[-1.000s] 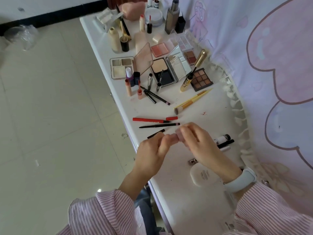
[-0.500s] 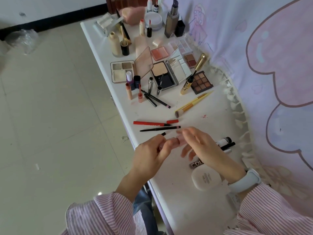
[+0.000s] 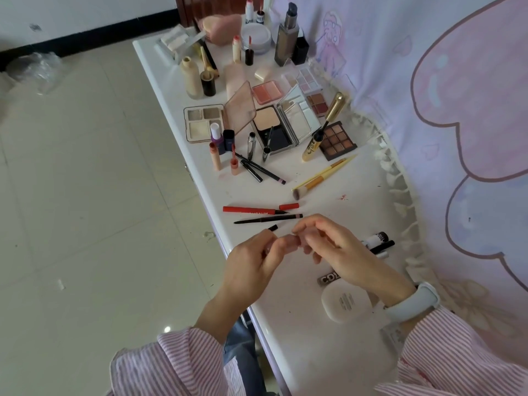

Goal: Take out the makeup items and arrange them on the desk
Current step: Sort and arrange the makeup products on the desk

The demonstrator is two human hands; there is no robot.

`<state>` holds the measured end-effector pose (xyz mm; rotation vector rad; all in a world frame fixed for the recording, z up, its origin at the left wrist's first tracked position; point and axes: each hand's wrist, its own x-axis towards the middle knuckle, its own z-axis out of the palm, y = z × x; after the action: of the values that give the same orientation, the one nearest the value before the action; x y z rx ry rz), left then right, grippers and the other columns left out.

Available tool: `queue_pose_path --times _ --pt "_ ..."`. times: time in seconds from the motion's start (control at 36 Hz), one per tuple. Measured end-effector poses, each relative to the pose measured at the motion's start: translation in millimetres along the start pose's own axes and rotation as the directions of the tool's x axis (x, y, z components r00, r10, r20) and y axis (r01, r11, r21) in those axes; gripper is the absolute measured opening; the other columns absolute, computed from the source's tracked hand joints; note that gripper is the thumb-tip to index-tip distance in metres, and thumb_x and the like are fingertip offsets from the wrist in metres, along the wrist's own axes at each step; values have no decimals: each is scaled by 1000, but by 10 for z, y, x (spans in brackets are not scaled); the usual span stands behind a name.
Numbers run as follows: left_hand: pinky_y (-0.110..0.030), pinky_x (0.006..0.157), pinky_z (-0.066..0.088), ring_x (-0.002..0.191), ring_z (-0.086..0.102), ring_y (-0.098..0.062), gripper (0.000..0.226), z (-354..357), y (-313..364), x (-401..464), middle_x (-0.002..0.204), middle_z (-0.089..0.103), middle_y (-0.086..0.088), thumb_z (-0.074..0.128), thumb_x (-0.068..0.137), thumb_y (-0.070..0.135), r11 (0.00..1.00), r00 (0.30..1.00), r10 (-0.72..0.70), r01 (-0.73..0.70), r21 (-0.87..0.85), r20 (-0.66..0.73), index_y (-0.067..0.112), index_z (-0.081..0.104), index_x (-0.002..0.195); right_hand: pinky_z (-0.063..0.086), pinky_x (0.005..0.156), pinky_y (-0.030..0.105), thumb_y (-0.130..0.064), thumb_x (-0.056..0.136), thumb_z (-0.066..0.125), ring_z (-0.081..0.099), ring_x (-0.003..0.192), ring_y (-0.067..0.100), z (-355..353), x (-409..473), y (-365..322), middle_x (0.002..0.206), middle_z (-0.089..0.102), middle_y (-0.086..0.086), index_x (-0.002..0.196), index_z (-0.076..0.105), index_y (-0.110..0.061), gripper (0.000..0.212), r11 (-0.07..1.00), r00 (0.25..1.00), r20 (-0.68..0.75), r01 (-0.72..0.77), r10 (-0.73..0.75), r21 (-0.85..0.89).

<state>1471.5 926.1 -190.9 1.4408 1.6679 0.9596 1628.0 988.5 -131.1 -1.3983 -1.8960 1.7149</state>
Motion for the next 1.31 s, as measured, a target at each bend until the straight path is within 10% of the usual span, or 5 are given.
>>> queue_pose_path --times 0.44,0.83,1.06,1.19,1.31 --pt "-30 55 43 54 50 -12 30 -58 87 42 61 54 12 32 83 71 994 999 -10 15 -110 46 55 55 74 36 51 23 -22 95 46 47 55 8 -119 34 7 67 57 -6 106 54 -26 14 995 997 -30 -69 72 78" --pt "-13 57 38 55 49 -2 34 -144 161 97 65 61 16 38 90 44 983 945 -73 122 -137 320 22 63 94 45 80 20 -14 92 50 55 89 3 -389 -27 108 93 57 -19 92 50 -38 24 972 999 -14 38 -43 -234" --pt "-22 57 46 61 57 -12 57 -397 97 123 82 67 3 46 79 65 872 965 -193 252 -420 178 17 60 106 43 60 27 -7 81 67 54 63 14 -779 -53 171 74 60 0 84 52 -17 18 948 880 -464 53 103 312" --pt "-33 67 57 82 69 -21 35 -170 366 218 102 68 -6 42 91 37 781 958 -223 288 -555 183 8 46 111 55 66 22 -1 85 52 64 75 15 -688 81 254 78 65 3 91 57 -7 10 500 938 -211 48 274 864" --pt "-25 73 54 83 66 -9 23 159 483 306 95 68 3 47 90 38 841 972 -203 233 -489 115 18 55 99 56 67 23 -4 93 43 68 80 18 -640 190 305 85 61 10 90 57 0 15 440 931 -159 -1 328 898"
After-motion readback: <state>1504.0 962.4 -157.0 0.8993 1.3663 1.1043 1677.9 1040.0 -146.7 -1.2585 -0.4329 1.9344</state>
